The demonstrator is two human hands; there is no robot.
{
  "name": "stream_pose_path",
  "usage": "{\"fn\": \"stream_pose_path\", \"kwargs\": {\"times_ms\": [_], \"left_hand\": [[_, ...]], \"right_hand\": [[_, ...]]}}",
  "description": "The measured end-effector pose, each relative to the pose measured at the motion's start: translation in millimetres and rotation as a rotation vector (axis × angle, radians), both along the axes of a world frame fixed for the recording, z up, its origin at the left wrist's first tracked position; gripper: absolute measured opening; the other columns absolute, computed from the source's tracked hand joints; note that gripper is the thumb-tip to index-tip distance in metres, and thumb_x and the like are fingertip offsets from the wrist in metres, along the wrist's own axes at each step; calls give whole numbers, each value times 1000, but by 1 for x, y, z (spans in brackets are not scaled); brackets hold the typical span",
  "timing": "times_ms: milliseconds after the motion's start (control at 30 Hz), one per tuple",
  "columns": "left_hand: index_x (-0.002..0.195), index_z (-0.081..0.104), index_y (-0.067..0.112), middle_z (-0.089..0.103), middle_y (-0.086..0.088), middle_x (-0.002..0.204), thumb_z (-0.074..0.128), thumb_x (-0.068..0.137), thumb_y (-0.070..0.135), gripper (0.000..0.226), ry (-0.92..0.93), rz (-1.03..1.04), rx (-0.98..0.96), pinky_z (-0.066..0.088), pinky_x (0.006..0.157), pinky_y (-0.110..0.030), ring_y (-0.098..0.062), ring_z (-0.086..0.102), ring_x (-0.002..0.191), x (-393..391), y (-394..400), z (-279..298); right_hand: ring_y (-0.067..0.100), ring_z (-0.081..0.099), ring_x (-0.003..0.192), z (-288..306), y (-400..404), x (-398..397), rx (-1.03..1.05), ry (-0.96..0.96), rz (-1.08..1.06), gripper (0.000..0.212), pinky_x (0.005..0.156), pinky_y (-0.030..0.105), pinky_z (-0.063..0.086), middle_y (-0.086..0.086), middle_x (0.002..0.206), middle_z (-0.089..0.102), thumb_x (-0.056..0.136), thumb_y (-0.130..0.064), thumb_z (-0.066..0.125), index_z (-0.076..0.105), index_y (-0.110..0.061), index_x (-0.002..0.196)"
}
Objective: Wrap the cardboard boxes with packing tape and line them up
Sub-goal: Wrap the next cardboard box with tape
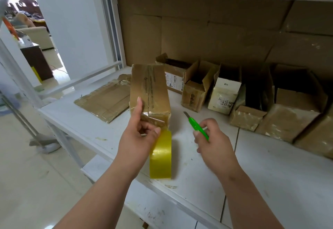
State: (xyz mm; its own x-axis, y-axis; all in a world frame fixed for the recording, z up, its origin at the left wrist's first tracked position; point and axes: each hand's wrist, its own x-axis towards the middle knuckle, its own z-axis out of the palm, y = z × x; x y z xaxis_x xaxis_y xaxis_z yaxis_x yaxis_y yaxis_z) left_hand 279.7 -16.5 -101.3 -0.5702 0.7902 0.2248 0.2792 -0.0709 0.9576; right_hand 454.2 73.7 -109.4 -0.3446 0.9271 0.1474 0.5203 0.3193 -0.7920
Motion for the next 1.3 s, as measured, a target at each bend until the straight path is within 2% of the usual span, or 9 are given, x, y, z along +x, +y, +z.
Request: {"fn": "stream_pose_path", "kwargs": {"times_ms": [100, 300, 433, 533, 700, 867, 1033, 1233, 1300], "left_hand": [[140, 19, 60, 63, 2, 82, 70, 89, 8, 88, 34, 19, 6, 45, 72, -6, -6, 61, 81, -1, 2, -1], [144, 25, 57, 50, 14, 61, 68, 89, 5, 87, 109, -47, -74, 45, 62, -7, 1, 54, 63, -13, 6, 9], [146, 26, 55, 50, 4, 68, 69, 88, 5, 88, 103, -111, -109, 44, 62, -9, -2, 50, 64, -20, 3, 12], [146, 23, 56, 49, -1, 71, 71, 87, 3, 93, 79, -137, -108, 43, 64, -6, -2, 50, 65, -24, 1, 14], [146, 21, 55, 49, 3, 70, 65, 90, -4, 92, -46, -211, -52, 44, 70, -5, -1, 52, 69, -28, -4, 10], [143, 20, 59, 56, 6, 68, 65, 92, 0, 90, -54, -233, -47, 47, 80, -13, -3, 58, 73, -29, -1, 7], [133, 23, 68, 59, -4, 74, 66, 91, 1, 90, -37, -222, -44, 44, 81, -17, -6, 60, 75, -29, 1, 6], [138, 24, 62, 57, -13, 76, 66, 90, -1, 91, -37, -223, -47, 45, 71, -6, -9, 58, 74, -30, 0, 8], [139, 24, 61, 57, -16, 77, 66, 90, -3, 91, -46, -229, -47, 46, 74, -8, -11, 58, 75, -31, 0, 8]], "right_hand": [[10, 61, 70, 23, -15, -6, 43, 153, 95, 18, 70, 40, 55, -13, 86, 62, 96, -30, 57, 48, -45, 98], [1, 60, 85, 46, -27, -30, 51, 188, 294, 22, 77, 28, 52, -22, 93, 63, 97, -23, 58, 61, -43, 106], [3, 53, 114, 45, -16, -52, 56, 56, 298, 35, 95, 23, 42, -12, 127, 58, 102, -28, 48, 56, -36, 135], [5, 48, 124, 44, -9, -58, 44, 4, 301, 38, 100, 23, 38, -11, 137, 54, 104, -30, 44, 51, -41, 139], [8, 53, 116, 50, -4, -57, 54, -81, 296, 38, 96, 26, 41, -8, 130, 57, 103, -32, 44, 51, -45, 139], [0, 52, 102, 52, -13, -39, 109, -78, 240, 37, 87, 19, 41, -14, 122, 58, 101, -32, 47, 55, -44, 135], [5, 59, 85, 53, -23, -25, 175, -159, 192, 31, 80, 32, 52, -14, 104, 63, 96, -31, 55, 66, -44, 123], [12, 58, 93, 58, -30, -34, 282, -365, 160, 34, 80, 30, 49, -11, 101, 62, 95, -38, 52, 63, -44, 127], [13, 58, 95, 60, -32, -38, 301, -406, 153, 34, 80, 29, 47, -10, 102, 62, 95, -39, 50, 63, -44, 127]]}}
